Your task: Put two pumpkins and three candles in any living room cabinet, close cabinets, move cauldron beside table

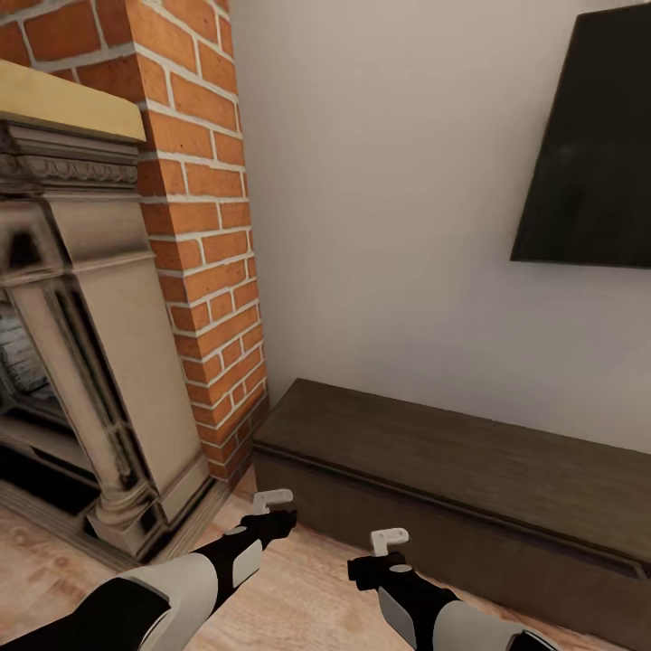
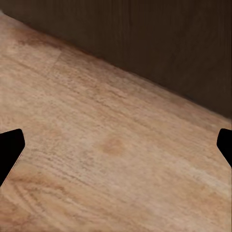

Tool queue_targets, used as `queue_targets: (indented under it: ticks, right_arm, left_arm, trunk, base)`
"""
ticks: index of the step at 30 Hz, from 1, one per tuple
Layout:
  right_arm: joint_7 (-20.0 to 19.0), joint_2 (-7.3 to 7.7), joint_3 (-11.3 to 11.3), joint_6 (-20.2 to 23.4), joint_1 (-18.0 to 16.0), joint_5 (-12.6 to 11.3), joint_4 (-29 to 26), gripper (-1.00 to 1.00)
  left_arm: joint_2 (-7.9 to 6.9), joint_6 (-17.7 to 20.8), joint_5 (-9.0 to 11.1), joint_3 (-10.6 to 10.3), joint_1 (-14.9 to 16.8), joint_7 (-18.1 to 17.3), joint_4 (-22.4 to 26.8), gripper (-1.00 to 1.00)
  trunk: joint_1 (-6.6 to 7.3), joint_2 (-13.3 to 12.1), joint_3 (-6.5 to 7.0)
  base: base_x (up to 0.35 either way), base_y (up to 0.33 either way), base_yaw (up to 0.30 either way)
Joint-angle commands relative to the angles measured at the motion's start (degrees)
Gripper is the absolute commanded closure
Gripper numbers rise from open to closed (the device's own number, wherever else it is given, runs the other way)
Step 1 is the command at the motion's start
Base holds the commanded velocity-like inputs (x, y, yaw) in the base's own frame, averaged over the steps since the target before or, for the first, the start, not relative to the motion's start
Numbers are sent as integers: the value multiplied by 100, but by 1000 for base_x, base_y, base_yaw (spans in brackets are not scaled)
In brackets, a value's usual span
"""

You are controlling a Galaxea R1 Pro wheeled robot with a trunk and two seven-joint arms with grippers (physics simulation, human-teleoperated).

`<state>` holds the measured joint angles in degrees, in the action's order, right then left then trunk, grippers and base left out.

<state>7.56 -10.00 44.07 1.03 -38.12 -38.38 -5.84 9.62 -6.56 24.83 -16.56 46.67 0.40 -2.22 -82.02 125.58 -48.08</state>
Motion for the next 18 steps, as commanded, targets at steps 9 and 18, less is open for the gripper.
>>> queue_targets:
  ticks: [9,18]
  right_arm:
    - [30,0,41,5,-3,-30,-4,-100]
    - [30,0,47,11,-3,-11,-4,-100]
  left_arm:
    - [5,-30,39,-41,9,4,-24,-100]
    - [5,-30,39,-43,9,4,-24,-100]
  trunk:
    - [199,-360,220]
    - [397,-721,413]
  base:
    - [0,0,159]
    - [0,0,44]
